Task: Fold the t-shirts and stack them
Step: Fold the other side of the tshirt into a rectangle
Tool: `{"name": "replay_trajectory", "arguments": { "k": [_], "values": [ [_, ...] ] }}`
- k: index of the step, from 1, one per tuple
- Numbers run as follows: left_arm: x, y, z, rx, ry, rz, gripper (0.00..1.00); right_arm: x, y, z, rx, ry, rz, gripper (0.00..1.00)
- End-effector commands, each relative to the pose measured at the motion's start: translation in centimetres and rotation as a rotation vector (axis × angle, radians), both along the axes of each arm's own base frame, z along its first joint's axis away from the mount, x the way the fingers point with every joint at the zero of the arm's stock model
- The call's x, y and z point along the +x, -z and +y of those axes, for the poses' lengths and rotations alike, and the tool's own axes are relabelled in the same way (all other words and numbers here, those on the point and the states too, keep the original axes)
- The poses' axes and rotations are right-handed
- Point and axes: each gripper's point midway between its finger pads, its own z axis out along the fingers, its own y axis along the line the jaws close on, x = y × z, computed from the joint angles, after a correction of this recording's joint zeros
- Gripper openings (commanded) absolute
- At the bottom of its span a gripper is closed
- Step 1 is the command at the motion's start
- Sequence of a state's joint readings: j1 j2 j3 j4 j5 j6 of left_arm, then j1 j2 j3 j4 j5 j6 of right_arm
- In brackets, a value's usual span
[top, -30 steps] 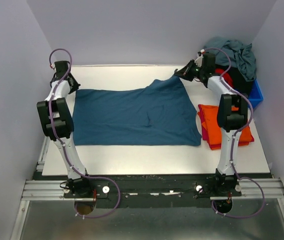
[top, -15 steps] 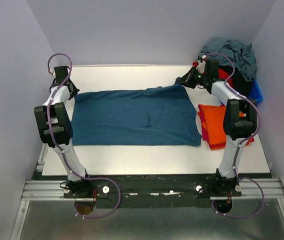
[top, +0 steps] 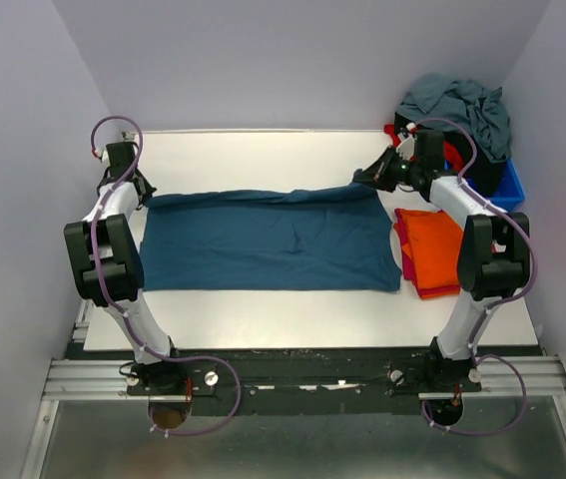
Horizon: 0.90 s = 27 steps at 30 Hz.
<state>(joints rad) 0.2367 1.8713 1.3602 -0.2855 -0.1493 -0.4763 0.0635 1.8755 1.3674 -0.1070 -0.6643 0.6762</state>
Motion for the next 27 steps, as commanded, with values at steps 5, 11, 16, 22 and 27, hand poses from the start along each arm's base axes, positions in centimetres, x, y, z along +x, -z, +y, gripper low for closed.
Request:
{"name": "replay_trajectory", "arguments": {
  "k": [5,11,16,22,27],
  "values": [
    [-1.0,-2.6,0.8,0.025,-0.054,-0.075,0.0,-2.8,-0.7,-0.4,-0.023,-0.03,-0.004,0.01],
    [-2.1,-2.6,1.2,0.045,-0.087,-0.075,0.0,-4.1,-1.1,-0.6,-0.04,-0.028,0.005,0.01],
    [-2.7,-2.2,1.2,0.043,-0.093,-0.062,0.0,-6.2,0.1,-0.8,-0.037,-0.021,0.047,0.01],
    [-3.7,-2.2,1.1,0.041,-0.101,-0.066,0.0,-8.0,1.2,-0.9,-0.04,-0.013,0.077,0.01],
    [-4.6,-1.8,1.1,0.044,-0.112,-0.062,0.0,-9.6,2.6,-1.3,-0.058,-0.001,0.104,0.01]
  ]
}}
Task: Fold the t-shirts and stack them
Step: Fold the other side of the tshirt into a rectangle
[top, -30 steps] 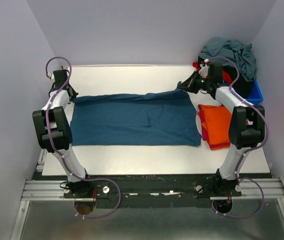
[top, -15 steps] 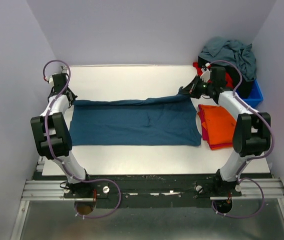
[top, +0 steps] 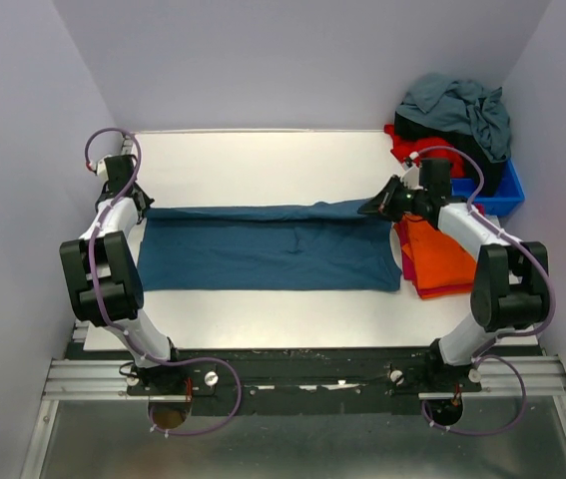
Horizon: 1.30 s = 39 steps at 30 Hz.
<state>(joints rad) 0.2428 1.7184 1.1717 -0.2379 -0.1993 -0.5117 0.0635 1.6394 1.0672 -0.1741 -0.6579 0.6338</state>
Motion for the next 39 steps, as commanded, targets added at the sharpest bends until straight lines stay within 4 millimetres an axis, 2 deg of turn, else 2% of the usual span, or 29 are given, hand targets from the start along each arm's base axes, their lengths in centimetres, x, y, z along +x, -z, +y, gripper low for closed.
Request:
{"name": "replay_trajectory", "arguments": {
  "k": [1,10,16,24,25,28,29,30,31,32,35,37,39],
  "values": [
    [-0.8,-1.3,1.0,0.031,-0.048,-0.043,0.0,-1.5,0.5,-0.6,-0.024,0.012,0.007,0.01],
    [-2.4,-1.1,1.4,0.056,-0.078,-0.035,0.0,-3.6,2.0,-1.0,-0.049,0.008,0.039,0.01],
    [-3.3,0.2,1.1,0.049,-0.076,-0.017,0.0,-5.1,2.6,-1.3,-0.065,0.014,0.048,0.01],
    [-5.0,2.0,1.1,0.039,-0.09,0.024,0.0,-8.0,6.1,-2.0,-0.108,0.029,0.124,0.01],
    [-5.0,2.4,0.9,0.033,-0.084,0.034,0.0,-8.3,6.6,-2.0,-0.109,0.029,0.14,0.02],
    [-5.5,3.6,0.8,0.019,-0.093,0.074,0.0,-8.6,7.8,-2.4,-0.128,0.046,0.178,0.16],
    [-5.7,3.6,1.0,0.019,-0.105,0.083,0.09,-8.6,7.9,-2.6,-0.138,0.058,0.178,0.29],
    [-6.0,3.3,1.2,0.025,-0.122,0.091,0.42,-8.3,7.5,-2.8,-0.151,0.072,0.159,0.42],
    [-6.1,2.6,1.4,0.034,-0.136,0.077,0.58,-8.0,6.8,-3.1,-0.164,0.079,0.127,0.56],
    [-6.1,1.5,1.5,0.045,-0.138,0.05,0.62,-7.6,5.9,-3.3,-0.177,0.091,0.09,0.62],
    [-6.0,-2.1,1.7,0.069,-0.169,-0.066,0.68,-6.1,2.6,-3.7,-0.203,0.106,-0.02,0.64],
    [-5.7,-4.4,1.0,0.07,-0.154,-0.143,0.69,-5.3,1.1,-3.3,-0.213,0.093,-0.067,0.64],
    [-5.1,-5.8,-0.2,0.073,-0.115,-0.171,0.69,-4.6,0.4,-2.3,-0.229,0.066,-0.085,0.64]
  ]
}}
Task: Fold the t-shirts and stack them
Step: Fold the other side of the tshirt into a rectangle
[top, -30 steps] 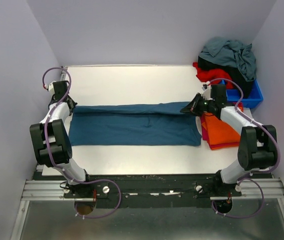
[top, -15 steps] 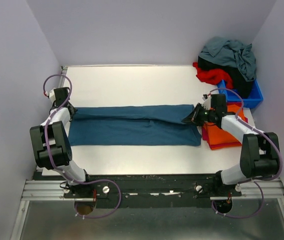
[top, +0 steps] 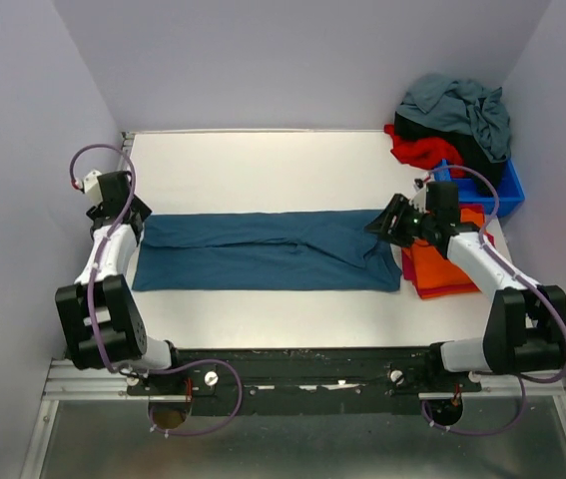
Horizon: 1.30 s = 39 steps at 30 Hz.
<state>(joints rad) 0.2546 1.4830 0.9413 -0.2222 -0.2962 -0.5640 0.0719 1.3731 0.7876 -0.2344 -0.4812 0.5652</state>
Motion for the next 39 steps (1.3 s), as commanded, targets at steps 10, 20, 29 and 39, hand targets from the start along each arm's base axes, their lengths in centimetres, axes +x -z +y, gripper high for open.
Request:
{"name": "replay_trajectory", "arguments": {
  "k": [10,20,29,39],
  "values": [
    [3.9,-2.9,-10.8,-0.12,0.311,-0.162,0.45,7.0,-2.0,6.0,-0.03,-0.135,-0.1,0.47],
    [2.7,2.7,-8.9,-0.138,0.234,-0.049,0.2,9.8,0.4,8.1,-0.045,-0.176,-0.059,0.44],
    [4.2,1.8,-17.7,-0.206,0.493,-0.087,0.0,9.8,2.5,8.6,-0.075,-0.192,-0.015,0.27],
    [6.4,2.0,-31.6,-0.303,0.77,-0.112,0.0,11.0,4.2,8.3,-0.147,-0.169,0.007,0.08]
  ]
}}
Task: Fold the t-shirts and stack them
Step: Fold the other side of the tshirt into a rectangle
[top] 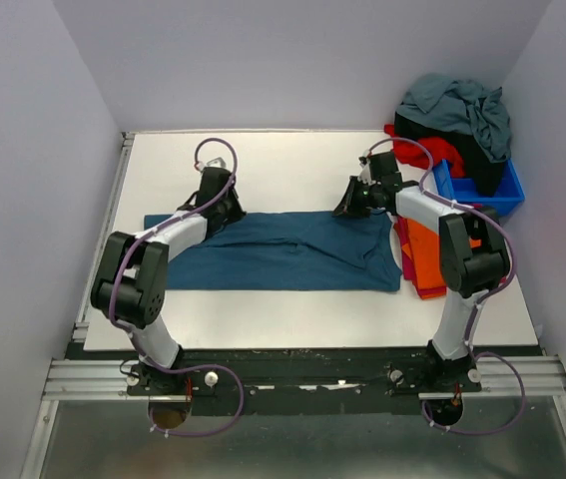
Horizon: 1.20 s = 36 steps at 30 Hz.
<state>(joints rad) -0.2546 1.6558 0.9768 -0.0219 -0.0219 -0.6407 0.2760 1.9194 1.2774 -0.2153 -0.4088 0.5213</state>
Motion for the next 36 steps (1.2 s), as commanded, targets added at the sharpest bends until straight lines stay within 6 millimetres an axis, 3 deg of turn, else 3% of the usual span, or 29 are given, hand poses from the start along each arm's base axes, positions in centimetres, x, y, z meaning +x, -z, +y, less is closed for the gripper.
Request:
{"name": "replay_trajectory", "arguments": {
  "k": [1,8,12,20,36],
  "values": [
    [1.8,-0.3,-7.0,-0.073,0.134,-0.033,0.0,1.0,0.9,-0.6,-0.076,0.018,-0.001,0.08],
    [3.0,0.6,-15.2,-0.127,0.289,-0.013,0.0,1.2,2.2,-0.4,-0.086,-0.003,0.033,0.07],
    [3.5,0.9,-17.5,-0.127,0.329,-0.003,0.0,0.7,3.2,0.1,-0.065,-0.023,0.065,0.07],
    [2.6,2.6,-19.8,-0.177,0.425,0.075,0.0,-0.1,4.0,0.8,-0.03,-0.046,0.097,0.07],
    [1.4,5.2,-20.3,-0.135,0.541,0.124,0.0,-0.7,4.2,1.2,-0.014,-0.072,0.109,0.06]
  ]
}}
